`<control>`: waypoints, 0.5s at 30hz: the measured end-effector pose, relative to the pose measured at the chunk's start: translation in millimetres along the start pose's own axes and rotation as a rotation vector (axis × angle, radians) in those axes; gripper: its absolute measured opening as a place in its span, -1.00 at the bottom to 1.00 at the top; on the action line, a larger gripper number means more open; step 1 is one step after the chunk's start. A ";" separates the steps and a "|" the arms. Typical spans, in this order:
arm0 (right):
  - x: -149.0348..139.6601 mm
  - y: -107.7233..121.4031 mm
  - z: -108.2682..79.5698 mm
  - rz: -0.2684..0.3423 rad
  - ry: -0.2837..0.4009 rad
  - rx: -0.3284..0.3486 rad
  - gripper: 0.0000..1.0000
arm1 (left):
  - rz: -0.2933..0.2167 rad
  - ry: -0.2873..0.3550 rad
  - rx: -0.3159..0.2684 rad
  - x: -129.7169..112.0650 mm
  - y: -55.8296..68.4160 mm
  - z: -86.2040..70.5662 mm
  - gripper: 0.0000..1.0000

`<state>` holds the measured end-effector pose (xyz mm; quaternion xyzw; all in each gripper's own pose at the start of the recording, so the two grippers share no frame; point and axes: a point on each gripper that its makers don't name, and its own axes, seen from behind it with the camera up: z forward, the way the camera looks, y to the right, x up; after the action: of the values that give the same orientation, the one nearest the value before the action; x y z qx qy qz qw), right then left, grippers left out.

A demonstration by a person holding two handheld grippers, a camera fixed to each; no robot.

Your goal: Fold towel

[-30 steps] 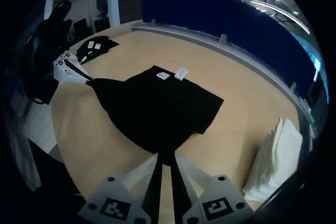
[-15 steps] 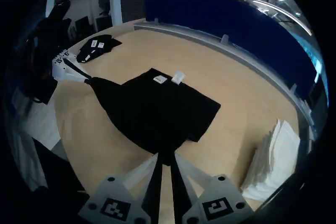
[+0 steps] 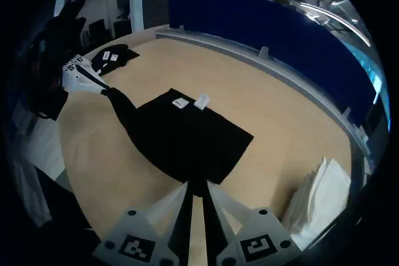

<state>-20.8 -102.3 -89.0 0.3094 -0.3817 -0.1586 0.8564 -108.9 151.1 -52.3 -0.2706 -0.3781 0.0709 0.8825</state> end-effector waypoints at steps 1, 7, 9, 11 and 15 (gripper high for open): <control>2.6 3.0 2.0 0.000 0.001 -0.003 -0.75 | 0.001 0.001 0.002 3.2 -2.0 2.1 -0.90; 17.2 22.1 15.5 -0.001 0.005 -0.019 -0.76 | 0.002 0.005 0.008 21.0 -14.6 17.2 -0.90; 20.7 28.3 19.6 -0.002 0.005 -0.024 -0.75 | 0.002 0.006 0.011 25.9 -18.8 22.9 -0.90; 23.9 34.4 23.8 0.000 0.004 -0.030 -0.76 | 0.009 0.008 0.017 31.2 -22.6 28.1 -0.90; 29.9 44.4 31.0 0.005 0.005 -0.041 -0.76 | 0.016 0.009 0.025 39.1 -27.1 35.9 -0.90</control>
<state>-22.8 -96.5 -27.6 0.2914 -0.3768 -0.1634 0.8640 -108.8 156.4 7.1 -0.2630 -0.3713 0.0816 0.8868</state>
